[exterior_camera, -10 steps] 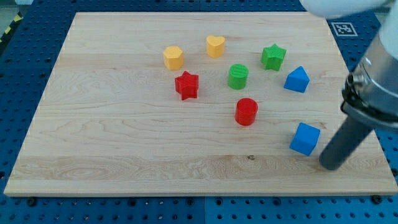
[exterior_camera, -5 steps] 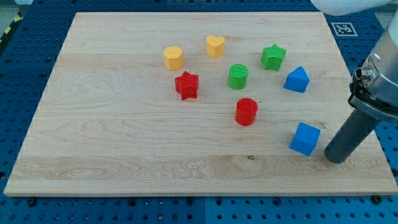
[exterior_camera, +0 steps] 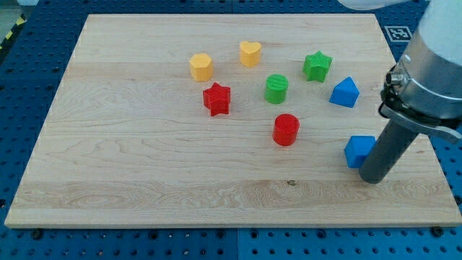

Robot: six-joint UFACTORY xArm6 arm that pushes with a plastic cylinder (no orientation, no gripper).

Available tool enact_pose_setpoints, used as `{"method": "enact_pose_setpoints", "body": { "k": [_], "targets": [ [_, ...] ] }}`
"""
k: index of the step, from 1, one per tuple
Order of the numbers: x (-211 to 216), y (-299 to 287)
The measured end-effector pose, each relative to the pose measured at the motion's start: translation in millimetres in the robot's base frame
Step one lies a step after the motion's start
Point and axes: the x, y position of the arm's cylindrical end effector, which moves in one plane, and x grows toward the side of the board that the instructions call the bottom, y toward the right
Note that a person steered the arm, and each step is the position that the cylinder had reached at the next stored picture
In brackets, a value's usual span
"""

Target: Move blue cube towards blue triangle

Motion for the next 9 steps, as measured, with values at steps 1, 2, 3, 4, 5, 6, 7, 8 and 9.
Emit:
{"method": "enact_pose_setpoints", "body": {
  "k": [1, 2, 3, 4, 5, 6, 7, 8, 9],
  "targets": [
    [-9, -11],
    [-9, -37],
    [-12, -38],
    [-19, -37],
    [-29, -33],
    [-18, -26],
    [-9, -12],
    [-11, -12],
    [-23, -12]
  ]
}}
